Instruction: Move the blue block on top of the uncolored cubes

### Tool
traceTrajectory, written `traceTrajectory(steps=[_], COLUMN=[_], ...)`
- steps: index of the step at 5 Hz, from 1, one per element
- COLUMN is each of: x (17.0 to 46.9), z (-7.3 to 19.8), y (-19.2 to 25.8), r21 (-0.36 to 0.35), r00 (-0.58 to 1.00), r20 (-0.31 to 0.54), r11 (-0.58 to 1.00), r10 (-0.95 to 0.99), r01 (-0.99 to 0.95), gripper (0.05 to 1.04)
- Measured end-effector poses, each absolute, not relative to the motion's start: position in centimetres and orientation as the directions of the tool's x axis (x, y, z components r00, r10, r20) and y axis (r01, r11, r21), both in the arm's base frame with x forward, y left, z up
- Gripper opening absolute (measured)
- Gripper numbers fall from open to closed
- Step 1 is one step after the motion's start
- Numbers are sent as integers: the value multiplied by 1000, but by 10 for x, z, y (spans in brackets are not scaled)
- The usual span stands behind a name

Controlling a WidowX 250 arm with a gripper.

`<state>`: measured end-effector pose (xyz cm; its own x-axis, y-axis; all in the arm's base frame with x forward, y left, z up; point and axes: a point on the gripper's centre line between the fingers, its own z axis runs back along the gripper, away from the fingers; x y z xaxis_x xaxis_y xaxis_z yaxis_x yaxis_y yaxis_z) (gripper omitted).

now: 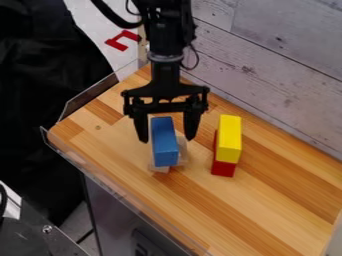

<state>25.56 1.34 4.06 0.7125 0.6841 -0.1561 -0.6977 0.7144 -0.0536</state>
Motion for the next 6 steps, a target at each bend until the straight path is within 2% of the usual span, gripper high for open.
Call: traceTrajectory(steps=[1, 2, 3, 4, 6], x=[259, 267, 273, 280, 286], z=[66, 80, 88, 87, 82], y=[15, 17, 14, -8, -52], r21=[-106, -119, -84, -46, -20], r00=[725, 734, 768, 834, 930], r20=[-84, -49, -24, -19, -8], r11=[718, 726, 765, 832, 930], r10=[683, 677, 640, 552, 368], r01=[-688, -678, -639, -552, -368], gripper=[1000, 1000, 1000, 1000, 1000])
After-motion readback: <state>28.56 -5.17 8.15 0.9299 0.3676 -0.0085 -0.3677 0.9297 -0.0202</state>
